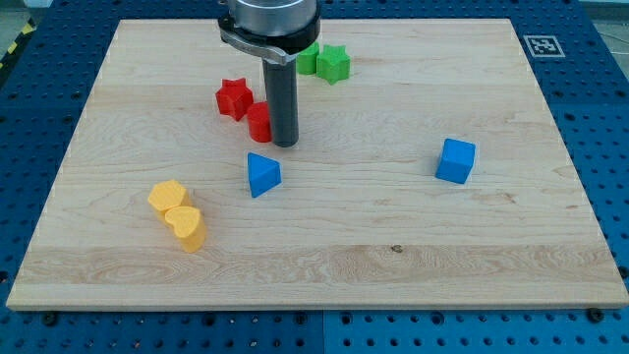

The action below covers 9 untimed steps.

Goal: Touch the top side of the blue triangle

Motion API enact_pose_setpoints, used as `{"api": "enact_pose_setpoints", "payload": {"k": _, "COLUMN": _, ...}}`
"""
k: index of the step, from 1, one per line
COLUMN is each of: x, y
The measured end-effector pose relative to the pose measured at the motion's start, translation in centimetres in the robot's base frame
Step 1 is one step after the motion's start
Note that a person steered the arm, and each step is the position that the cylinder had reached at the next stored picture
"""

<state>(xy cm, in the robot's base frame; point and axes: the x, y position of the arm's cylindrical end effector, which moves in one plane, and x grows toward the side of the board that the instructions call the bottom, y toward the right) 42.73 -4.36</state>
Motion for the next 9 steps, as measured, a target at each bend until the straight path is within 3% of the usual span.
{"api": "enact_pose_setpoints", "payload": {"k": 9, "x": 2.0, "y": -2.9}}
